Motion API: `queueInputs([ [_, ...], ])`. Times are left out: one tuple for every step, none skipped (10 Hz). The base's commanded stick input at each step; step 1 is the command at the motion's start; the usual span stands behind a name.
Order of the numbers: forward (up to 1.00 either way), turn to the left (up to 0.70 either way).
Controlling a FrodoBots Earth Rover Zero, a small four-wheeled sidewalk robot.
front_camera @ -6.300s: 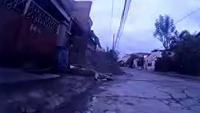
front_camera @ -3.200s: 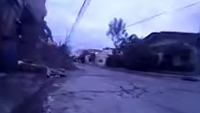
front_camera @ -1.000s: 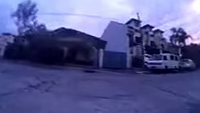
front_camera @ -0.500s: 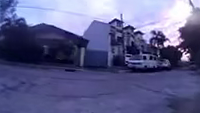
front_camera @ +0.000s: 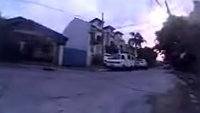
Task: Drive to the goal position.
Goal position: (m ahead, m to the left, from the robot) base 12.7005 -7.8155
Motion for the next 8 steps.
queueInputs([
  [0.00, -0.70],
  [0.00, -0.70],
  [0.00, -0.70],
  [0.19, 0.00],
  [0.70, 0.00],
  [0.70, 0.00],
  [0.70, 0.00],
  [0.70, 0.00],
])
